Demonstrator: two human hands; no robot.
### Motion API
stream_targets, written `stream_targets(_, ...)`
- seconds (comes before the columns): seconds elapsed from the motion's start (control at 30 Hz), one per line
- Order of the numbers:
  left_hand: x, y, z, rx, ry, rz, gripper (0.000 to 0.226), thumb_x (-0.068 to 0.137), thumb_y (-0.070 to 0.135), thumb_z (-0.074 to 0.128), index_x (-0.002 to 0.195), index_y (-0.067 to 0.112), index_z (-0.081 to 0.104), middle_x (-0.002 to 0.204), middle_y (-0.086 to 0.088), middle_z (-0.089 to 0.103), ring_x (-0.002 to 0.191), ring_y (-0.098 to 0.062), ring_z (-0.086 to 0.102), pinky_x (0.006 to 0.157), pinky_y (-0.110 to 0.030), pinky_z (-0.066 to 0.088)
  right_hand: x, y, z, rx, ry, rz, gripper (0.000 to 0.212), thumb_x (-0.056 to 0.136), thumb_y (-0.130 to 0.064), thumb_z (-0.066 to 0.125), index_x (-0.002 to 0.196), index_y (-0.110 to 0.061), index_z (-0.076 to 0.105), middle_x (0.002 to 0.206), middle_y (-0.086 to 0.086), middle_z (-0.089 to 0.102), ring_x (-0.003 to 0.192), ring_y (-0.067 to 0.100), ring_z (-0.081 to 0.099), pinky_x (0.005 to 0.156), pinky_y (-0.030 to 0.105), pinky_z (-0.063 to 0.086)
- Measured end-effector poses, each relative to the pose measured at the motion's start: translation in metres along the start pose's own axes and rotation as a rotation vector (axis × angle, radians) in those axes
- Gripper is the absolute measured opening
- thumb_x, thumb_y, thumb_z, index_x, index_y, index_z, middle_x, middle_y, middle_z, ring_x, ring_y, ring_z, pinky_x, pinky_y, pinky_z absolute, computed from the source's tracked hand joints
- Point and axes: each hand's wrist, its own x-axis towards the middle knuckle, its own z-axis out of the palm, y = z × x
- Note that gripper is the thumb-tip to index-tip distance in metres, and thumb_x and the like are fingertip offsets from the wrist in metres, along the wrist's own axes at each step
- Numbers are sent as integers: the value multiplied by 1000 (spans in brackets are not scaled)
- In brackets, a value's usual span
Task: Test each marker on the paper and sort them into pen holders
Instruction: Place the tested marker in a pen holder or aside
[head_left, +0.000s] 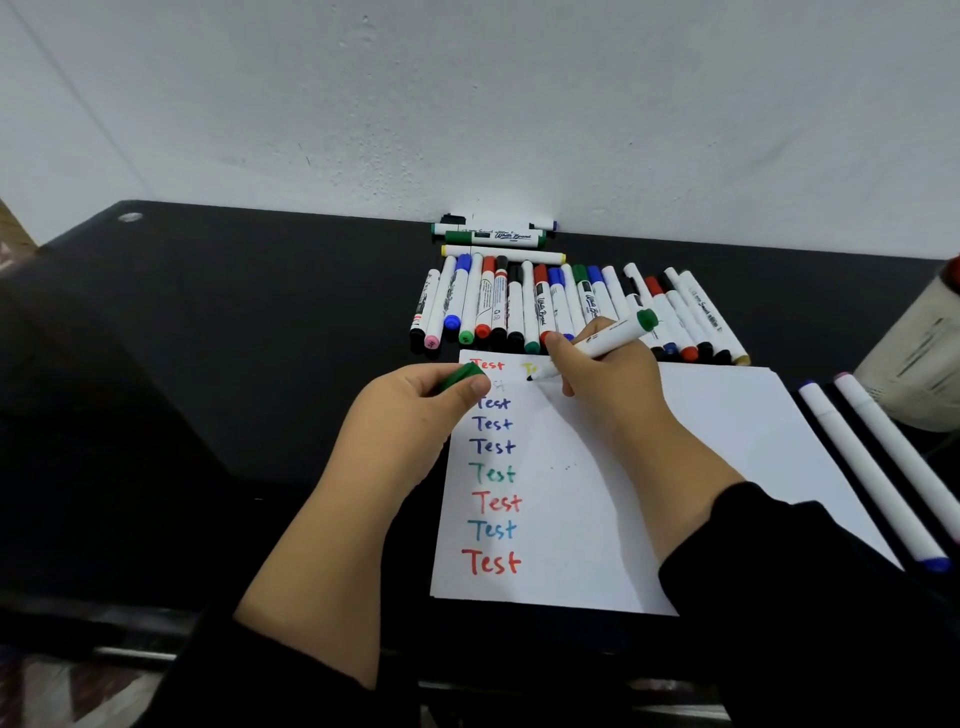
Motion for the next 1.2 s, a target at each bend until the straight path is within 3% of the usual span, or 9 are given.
stream_targets(0.13,0,1,2,-12,-4,-4,28,86,42,61,113,35,63,80,27,53,73,7,46,55,-13,29,0,0,1,-26,-17,-8,31,87,-22,65,66,-11,45,56,0,53,45,1,49,48,10,38)
stream_targets(0.3,-2,5,4,-37,4,-4,28,86,42,61,113,35,64,76,27,52,69,9,45,55,-12,28,3,0,-2,6,49,21,33,87,-19,61,63,-14,39,60,1,46,60,15,46,60,27,37)
stream_targets(0.5,-3,7,5,-59,7,2,27,86,42,61,112,34,65,78,26,56,72,9,47,56,-12,29,0,0,-1,-5,0,24,34,86,-16,61,62,-15,37,59,3,44,59,15,42,58,26,36)
stream_targets(1.03,-6,7,6,-63,-13,13,25,86,41,61,110,34,66,78,26,56,72,9,48,57,-12,30,-2,0,-3,-20,18,14,31,86,-16,59,64,-15,36,63,4,43,61,15,40,60,28,33)
stream_targets(1.2,-7,6,5,-69,-14,17,25,86,42,62,109,35,66,80,26,59,77,8,51,58,-13,31,-1,-1,-5,-21,68,30,30,86,-12,54,64,-15,33,61,-1,37,57,11,36,54,25,30)
